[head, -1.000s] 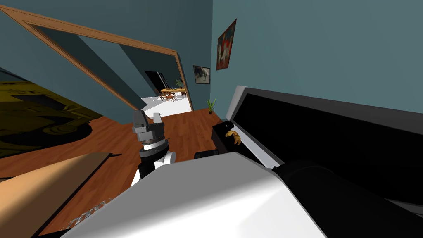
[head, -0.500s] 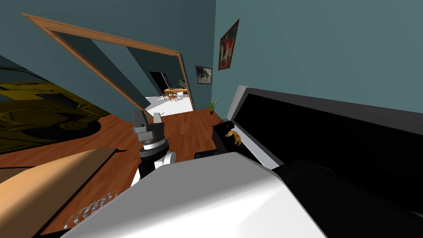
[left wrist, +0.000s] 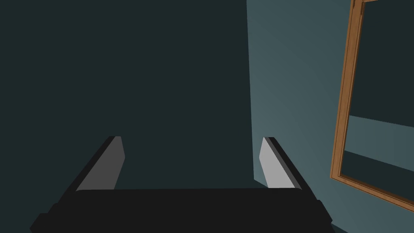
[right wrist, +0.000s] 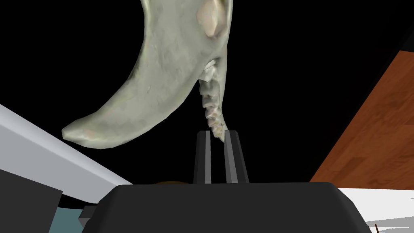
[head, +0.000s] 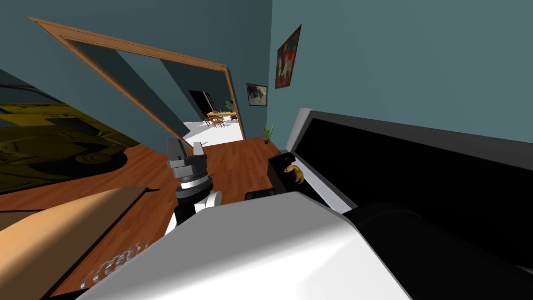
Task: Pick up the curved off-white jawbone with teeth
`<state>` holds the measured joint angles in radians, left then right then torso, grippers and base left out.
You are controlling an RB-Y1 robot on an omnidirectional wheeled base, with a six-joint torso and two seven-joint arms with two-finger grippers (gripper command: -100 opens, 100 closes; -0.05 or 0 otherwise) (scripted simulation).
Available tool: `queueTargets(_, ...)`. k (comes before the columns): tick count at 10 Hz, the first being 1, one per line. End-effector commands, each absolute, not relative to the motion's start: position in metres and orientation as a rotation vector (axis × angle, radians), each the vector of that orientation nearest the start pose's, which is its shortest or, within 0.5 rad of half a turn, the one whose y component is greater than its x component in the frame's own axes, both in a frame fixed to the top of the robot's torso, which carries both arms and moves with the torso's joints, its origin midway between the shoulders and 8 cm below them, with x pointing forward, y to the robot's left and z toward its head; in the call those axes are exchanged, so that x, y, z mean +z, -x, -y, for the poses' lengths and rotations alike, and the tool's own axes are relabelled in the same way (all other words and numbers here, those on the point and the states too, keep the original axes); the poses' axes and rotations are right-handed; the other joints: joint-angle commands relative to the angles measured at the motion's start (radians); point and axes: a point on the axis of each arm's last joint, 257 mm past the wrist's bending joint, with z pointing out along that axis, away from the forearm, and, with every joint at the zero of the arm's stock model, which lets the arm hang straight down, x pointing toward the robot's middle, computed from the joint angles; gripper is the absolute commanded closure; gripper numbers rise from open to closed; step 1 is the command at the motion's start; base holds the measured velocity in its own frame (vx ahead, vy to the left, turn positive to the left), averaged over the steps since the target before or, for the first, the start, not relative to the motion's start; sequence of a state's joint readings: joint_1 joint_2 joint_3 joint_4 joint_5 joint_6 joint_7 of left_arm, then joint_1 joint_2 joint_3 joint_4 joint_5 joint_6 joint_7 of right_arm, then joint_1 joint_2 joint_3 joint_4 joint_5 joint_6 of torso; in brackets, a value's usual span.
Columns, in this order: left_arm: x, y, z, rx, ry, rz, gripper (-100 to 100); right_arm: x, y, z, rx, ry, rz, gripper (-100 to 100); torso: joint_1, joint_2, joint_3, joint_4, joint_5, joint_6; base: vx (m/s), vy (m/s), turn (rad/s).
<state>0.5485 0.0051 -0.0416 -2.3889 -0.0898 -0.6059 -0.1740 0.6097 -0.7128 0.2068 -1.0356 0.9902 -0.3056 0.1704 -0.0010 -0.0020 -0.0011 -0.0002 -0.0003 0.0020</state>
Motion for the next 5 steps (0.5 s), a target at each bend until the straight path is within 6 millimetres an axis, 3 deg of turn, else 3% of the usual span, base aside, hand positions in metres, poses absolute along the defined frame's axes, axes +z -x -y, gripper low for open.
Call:
queueTargets(1,0.074,-0.302,-0.250,-1.142,0.407,-0.579,0,-0.566,-0.053,0.494,-0.086,0.189,-2.713,0,0.000,0.000,0.000,0.000,0.000,0.000,0.000,0.000,0.000)
queueTargets(2,0.074,-0.302,-0.250,-1.142,0.407,-0.579,0,-0.557,-0.051,0.502,-0.086,0.202,-2.714,100,0.000,0.000,0.000,0.000,0.000,0.000,0.029,0.030,-0.117)
queueTargets(4,0.074,-0.302,-0.250,-1.142,0.407,-0.579,0,-0.554,-0.049,0.505,-0.088,0.207,-2.713,100,0.003,-0.002,-0.001,-0.001,0.001,0.001,0.030,0.033,-0.093)
queueTargets(5,0.074,-0.302,-0.250,-1.142,0.407,-0.579,0,-0.553,-0.048,0.506,-0.086,0.207,-2.715,0,0.002,-0.001,-0.001,0.000,0.000,0.000,0.000,0.000,0.000)
